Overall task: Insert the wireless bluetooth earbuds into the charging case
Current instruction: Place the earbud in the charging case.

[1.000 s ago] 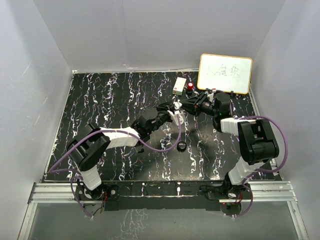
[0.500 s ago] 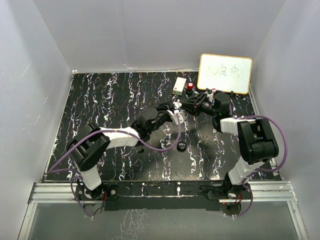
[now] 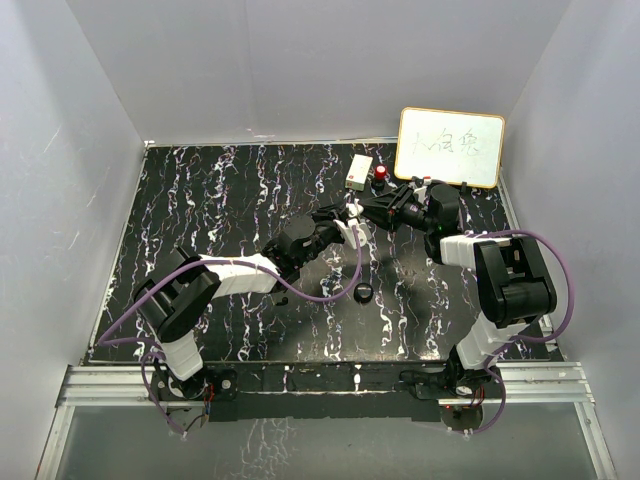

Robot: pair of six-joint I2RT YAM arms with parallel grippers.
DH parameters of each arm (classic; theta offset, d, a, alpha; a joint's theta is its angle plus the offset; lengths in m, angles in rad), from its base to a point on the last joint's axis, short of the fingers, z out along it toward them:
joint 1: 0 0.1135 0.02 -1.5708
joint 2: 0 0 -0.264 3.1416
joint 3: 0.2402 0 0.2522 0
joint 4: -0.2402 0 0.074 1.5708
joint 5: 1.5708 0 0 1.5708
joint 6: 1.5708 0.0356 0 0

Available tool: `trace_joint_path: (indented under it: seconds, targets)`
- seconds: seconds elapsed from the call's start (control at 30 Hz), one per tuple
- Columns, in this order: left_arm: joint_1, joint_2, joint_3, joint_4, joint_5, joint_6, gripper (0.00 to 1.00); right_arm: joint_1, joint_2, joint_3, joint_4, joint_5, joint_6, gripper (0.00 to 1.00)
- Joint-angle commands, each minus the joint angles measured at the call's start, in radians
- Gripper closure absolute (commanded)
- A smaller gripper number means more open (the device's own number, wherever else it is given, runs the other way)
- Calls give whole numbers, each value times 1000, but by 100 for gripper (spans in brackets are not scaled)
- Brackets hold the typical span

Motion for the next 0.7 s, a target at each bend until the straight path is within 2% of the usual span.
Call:
trace_joint_path:
  seconds: [0.0,0.67]
  targets:
    - [-16,-43,-1,2,35,-36,81,0,-8,52,93,18,19,100]
    - [-16,-61,0,-20,34,-47,76,-1,-6,55,110,19,32,100]
